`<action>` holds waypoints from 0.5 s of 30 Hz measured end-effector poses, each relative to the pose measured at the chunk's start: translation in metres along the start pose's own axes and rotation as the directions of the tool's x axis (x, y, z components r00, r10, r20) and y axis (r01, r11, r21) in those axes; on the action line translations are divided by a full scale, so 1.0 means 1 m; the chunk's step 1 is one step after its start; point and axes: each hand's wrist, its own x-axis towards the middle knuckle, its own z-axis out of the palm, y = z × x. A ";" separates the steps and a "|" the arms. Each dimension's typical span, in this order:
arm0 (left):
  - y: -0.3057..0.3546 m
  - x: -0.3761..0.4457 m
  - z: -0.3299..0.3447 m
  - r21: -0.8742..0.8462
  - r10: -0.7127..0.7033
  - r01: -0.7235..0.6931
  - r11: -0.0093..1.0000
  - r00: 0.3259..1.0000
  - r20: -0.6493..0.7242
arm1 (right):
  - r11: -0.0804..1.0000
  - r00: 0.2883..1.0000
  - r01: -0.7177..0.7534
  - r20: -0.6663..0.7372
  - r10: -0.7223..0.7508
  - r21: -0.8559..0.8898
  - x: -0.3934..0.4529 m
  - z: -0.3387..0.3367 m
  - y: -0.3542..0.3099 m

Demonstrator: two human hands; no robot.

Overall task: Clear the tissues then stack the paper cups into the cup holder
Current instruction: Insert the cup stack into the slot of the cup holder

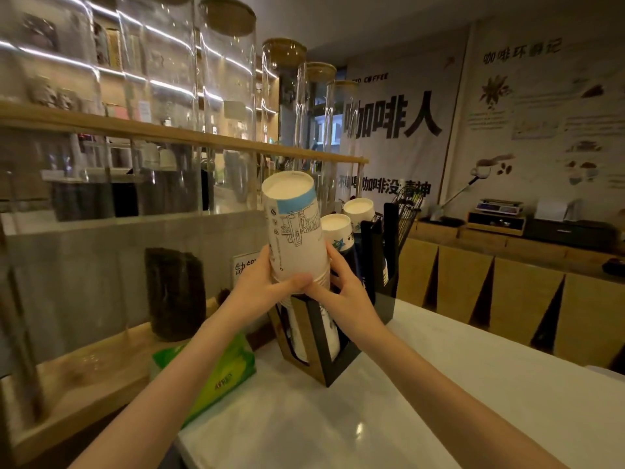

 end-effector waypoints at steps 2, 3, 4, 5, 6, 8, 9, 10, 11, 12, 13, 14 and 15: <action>0.000 0.001 0.003 0.011 0.000 0.001 1.000 0.999 -0.040 | 1.000 1.000 -0.030 -0.002 0.030 -0.009 -0.001 0.001 0.007; 0.000 0.001 0.005 0.012 0.004 -0.003 1.000 0.998 -0.062 | 0.998 0.998 -0.060 -0.007 0.060 -0.004 -0.001 0.001 0.010; -0.001 0.001 0.005 0.000 0.009 -0.009 1.000 0.997 -0.081 | 0.995 0.995 -0.101 -0.018 0.101 0.006 -0.001 0.002 0.014; -0.001 0.002 0.006 -0.022 0.016 -0.019 1.000 0.995 -0.098 | 0.989 0.989 -0.144 -0.027 0.145 0.021 0.000 0.001 0.018; -0.001 0.002 0.006 -0.041 0.016 -0.021 0.999 0.993 -0.115 | 0.980 0.980 -0.195 -0.040 0.196 0.037 0.001 0.001 0.023; 0.000 0.003 0.007 -0.057 0.001 -0.011 0.998 0.987 -0.161 | 0.953 0.953 -0.295 -0.053 0.299 0.071 0.003 -0.001 0.034; 0.000 0.004 0.007 -0.069 -0.003 -0.010 0.998 0.983 -0.185 | 0.939 0.940 -0.333 -0.053 0.338 0.086 0.003 -0.002 0.039; 0.001 0.004 0.006 -0.082 -0.008 -0.009 0.997 0.979 -0.205 | 0.925 0.927 -0.366 -0.053 0.372 0.099 0.003 -0.002 0.045; 0.001 0.005 0.005 -0.080 0.000 -0.019 0.997 0.974 -0.226 | 0.912 0.914 -0.393 -0.054 0.401 0.116 0.002 -0.002 0.050; 0.001 0.005 0.005 -0.055 0.016 -0.030 0.998 0.971 -0.241 | 0.898 0.901 -0.421 -0.059 0.430 0.129 0.000 -0.003 0.055; 0.001 0.005 0.006 -0.021 0.036 -0.043 0.999 0.967 -0.252 | 0.883 0.886 -0.449 -0.062 0.460 0.138 -0.002 -0.003 0.060; 0.001 0.005 0.006 0.010 0.053 -0.052 0.999 0.966 -0.254 | 0.868 0.871 -0.476 -0.063 0.488 0.141 -0.004 -0.003 0.066; 0.000 0.005 0.008 0.037 0.069 -0.061 0.997 0.966 -0.251 | 0.856 0.859 -0.497 -0.059 0.509 0.146 -0.007 -0.003 0.071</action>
